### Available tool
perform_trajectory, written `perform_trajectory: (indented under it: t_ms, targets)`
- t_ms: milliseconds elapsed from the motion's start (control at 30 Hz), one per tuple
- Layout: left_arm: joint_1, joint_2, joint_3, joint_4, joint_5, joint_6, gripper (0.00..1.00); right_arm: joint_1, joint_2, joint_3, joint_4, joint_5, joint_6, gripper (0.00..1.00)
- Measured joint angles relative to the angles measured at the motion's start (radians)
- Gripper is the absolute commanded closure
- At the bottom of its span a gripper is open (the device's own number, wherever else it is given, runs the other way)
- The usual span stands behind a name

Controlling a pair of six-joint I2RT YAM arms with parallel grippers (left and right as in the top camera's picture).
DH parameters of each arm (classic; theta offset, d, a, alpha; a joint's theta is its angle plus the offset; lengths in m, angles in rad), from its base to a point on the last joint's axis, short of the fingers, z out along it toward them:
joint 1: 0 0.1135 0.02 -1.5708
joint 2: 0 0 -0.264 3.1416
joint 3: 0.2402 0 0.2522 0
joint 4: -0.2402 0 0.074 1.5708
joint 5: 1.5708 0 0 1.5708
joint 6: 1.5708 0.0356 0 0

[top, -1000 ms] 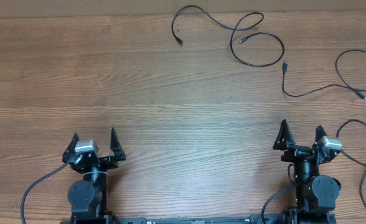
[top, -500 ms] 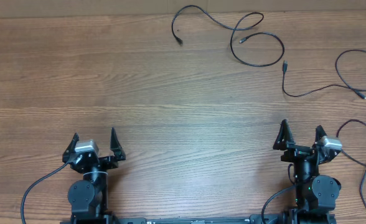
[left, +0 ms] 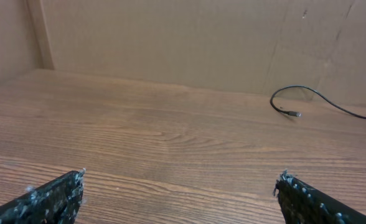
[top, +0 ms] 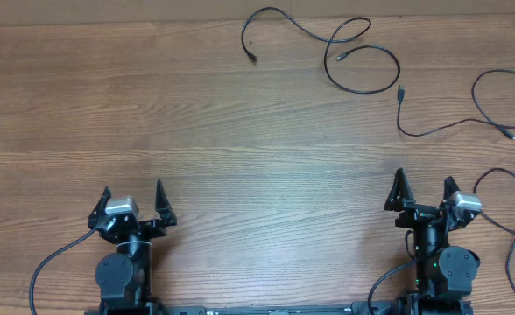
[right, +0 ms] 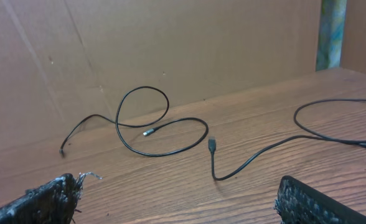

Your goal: Untangle cables

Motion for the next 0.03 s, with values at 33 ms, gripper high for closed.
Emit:
perform_trajectory:
  t_ms: [33]
  targets:
    - [0.000, 0.000, 0.000, 0.000, 0.000, 0.000, 0.00, 0.000, 0.000, 0.000, 0.000, 0.000, 0.000, 0.00]
